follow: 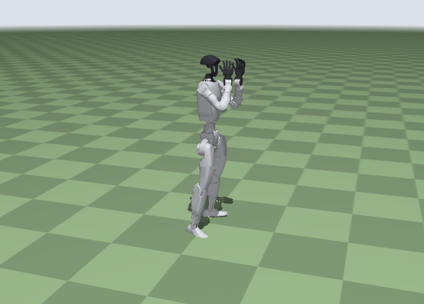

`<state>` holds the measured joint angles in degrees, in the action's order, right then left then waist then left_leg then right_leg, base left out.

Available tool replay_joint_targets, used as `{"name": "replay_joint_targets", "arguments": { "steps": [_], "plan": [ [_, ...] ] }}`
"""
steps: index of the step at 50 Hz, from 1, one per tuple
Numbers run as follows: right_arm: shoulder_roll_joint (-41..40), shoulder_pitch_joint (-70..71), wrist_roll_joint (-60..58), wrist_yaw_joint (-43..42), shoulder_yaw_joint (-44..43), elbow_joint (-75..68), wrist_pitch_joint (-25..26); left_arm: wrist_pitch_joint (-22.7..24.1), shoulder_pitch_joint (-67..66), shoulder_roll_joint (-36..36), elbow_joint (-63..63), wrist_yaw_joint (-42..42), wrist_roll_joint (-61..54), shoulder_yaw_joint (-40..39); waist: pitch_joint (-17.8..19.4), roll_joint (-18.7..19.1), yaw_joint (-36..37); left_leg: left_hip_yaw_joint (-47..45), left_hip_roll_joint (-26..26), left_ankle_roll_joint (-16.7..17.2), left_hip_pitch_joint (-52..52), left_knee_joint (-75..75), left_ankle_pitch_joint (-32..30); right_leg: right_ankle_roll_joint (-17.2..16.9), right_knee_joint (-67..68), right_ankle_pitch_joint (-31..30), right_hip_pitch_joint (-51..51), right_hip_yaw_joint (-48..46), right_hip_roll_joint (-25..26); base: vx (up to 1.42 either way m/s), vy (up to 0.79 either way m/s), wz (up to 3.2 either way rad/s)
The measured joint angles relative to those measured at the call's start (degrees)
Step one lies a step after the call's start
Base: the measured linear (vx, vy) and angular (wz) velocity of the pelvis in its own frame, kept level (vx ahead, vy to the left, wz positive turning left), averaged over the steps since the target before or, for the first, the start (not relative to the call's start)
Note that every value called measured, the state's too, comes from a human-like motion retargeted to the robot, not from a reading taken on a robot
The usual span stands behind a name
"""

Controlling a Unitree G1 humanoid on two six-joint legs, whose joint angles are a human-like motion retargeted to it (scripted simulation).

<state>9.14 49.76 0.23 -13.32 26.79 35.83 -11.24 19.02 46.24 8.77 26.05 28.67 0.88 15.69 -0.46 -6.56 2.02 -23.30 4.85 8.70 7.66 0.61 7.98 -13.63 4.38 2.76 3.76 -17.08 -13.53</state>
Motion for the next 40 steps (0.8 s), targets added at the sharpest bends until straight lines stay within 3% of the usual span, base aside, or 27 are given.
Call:
{"name": "replay_joint_targets", "arguments": {
  "steps": [5, 8, 12, 18, 23, 27, 31, 35, 40],
  "plan": [
    [-4.74, 19.76, -15.16, -9.03, -2.05, -14.67, 4.02, 1.86, -5.26, -4.61, 0.05, -2.27, -0.57, 0.62, -0.35, 0.78, 0.85, -2.59, 0.24, -0.62, 0.56, -0.29, 0.63, -0.41, -0.23, -0.58, -1.05, 2.82, 0.5, 0.01, -0.01, -0.46],
    [-6.61, 23.58, -11.44, -13.48, -5.17, -19.45, 3.42, 3.92, -14.27, -0.37, 5.06, -3.37, -2.48, -0.79, -0.34, 1.02, 1.79, -4.18, 0.38, -1.39, 0.75, -0.48, 1.15, -0.7, -0.65, -0.95, -1.7, 4.34, 0.85, 0.02, -0.01, -0.48],
    [-5.57, 14.92, -4.38, -12.52, -5.05, -13.92, -0.46, 4.21, -16.38, 2.67, 7.49, -4.69, -2.7, 0.19, 0.0, 0.18, 1.86, -3.92, 0.36, -1.62, 0.59, -0.71, 1.44, -0.83, -0.88, -0.86, -1.5, 4.03, 0.77, 0.01, 0.0, 0.02],
    [-0.04, -9.69, 1.98, -1.82, -1.0, 1.0, -4.72, 3.07, -2.3, 1.41, 0.18, -2.61, 2.51, -0.96, -0.01, 0.3, 1.19, -1.27, 0.16, -0.34, 0.06, -0.66, 1.02, -1.01, -0.37, -0.04, -0.36, 1.08, 0.2, 0.02, 0.01, 0.41],
    [-3.54, -1.47, -5.12, -4.18, -2.79, -1.53, -2.13, 1.24, 0.49, 0.67, -3.66, 0.98, 3.51, -0.25, -1.63, 1.39, -0.79, -1.85, 0.26, -0.55, 0.2, -0.5, 0.92, -0.65, -0.35, -0.13, -0.72, 1.81, 0.38, 0.01, -0.01, -0.12],
    [-6.2, 9.64, -10.18, -11.61, -5.8, -8.54, -1.52, 3.62, -11.93, 3.06, 2.61, -1.03, 4.67, -1.87, -1.89, 2.51, -1.99, -4.04, 0.72, -1.19, 0.39, -0.47, 1.34, -1.36, -0.63, -0.64, -1.94, 3.87, 1.16, 0.03, -0.03, -0.48],
    [-2.93, 5.1, -6.28, -13.0, -5.56, -6.07, -4.1, 5.75, -19.67, 4.86, 8.12, -2.94, 2.73, 0.23, -1.39, 2.76, -2.63, -4.92, 1.16, -1.39, 0.46, -0.39, 1.54, -1.37, -1.14, -1.0, -2.28, 4.63, 1.85, 0.01, -0.01, -0.17],
    [3.34, -11.13, -2.99, -8.75, -2.59, 1.76, -7.98, 4.58, -10.02, 6.59, 5.23, -1.83, 9.35, -1.21, -1.11, 2.84, -3.07, -3.79, 1.09, -0.44, 0.32, -0.43, 1.47, -1.37, -1.05, -0.51, -1.59, 3.27, 1.57, 0.02, 0.01, 0.25],
    [0.78, -14.75, -2.49, -3.98, 0.74, 0.65, -6.72, 0.24, 11.76, 4.25, -9.74, 3.1, 11.48, -0.01, -2.41, 2.74, -3.97, -2.44, 0.47, 0.05, 0.39, -0.44, 1.16, -0.93, -0.71, 0.12, -0.68, 1.98, 0.65, 0.01, 0.02, 0.21]
  ]
}}
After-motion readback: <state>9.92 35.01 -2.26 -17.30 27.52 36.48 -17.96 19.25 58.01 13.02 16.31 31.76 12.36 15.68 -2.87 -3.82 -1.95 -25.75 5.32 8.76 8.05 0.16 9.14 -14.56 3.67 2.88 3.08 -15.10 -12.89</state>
